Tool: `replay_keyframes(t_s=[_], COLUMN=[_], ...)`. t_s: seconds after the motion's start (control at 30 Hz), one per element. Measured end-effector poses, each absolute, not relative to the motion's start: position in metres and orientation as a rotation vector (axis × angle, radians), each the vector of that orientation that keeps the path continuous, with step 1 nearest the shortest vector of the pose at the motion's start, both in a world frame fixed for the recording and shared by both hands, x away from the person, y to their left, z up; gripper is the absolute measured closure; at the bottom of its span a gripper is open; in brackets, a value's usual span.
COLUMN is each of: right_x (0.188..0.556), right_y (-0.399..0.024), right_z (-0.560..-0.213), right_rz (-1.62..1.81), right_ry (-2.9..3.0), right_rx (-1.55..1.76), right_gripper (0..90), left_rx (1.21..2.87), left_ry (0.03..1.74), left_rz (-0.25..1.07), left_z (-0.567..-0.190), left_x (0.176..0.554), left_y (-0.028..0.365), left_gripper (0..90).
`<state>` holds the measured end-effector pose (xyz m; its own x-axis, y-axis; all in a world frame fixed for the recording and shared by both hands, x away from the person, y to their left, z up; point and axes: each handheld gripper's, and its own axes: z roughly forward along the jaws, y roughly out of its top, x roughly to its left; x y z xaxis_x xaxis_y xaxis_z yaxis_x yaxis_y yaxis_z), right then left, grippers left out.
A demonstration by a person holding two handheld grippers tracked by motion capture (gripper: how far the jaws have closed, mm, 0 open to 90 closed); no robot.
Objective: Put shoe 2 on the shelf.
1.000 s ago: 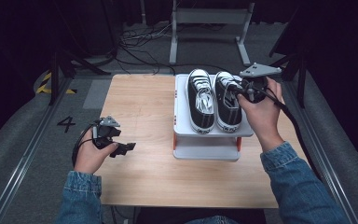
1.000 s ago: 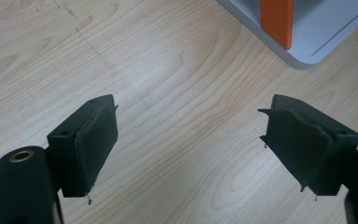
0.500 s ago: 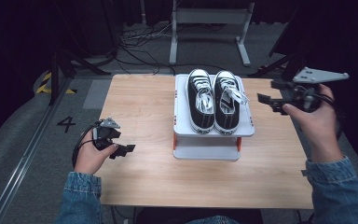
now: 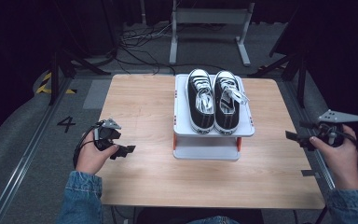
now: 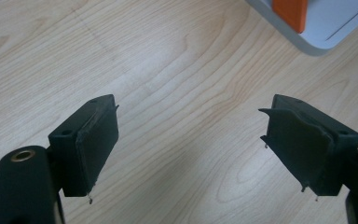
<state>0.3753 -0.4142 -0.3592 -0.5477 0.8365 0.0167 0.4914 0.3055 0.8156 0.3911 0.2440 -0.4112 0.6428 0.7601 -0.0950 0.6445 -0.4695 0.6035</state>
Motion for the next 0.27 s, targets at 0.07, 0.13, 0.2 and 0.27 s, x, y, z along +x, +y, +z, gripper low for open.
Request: replay_keyframes(t_s=[0.07,0.13,0.2,0.27], right_x=[0.373,0.372,0.372,0.371], right_y=[-0.424,-0.429,-0.431,-0.433], right_z=[-0.398,-0.416,-0.426,-0.439], right_rz=[1.09,1.079,1.048,1.034], right_ry=[2.19,2.186,2.187,2.191], right_rx=[1.273,1.314,1.336,1.333], right_gripper=[20.7,20.7,20.7,20.2], left_rx=[2.252,2.26,2.264,2.263], left_ry=[1.113,1.109,1.111,1.11], left_rz=[0.253,0.25,0.248,0.245], left_z=[-0.413,-0.414,-0.417,-0.418], left_x=[0.389,0.389,0.389,0.39], left_y=[0.245,0.247,0.247,0.247], left_gripper=[17.2,17.1,17.2,17.2])
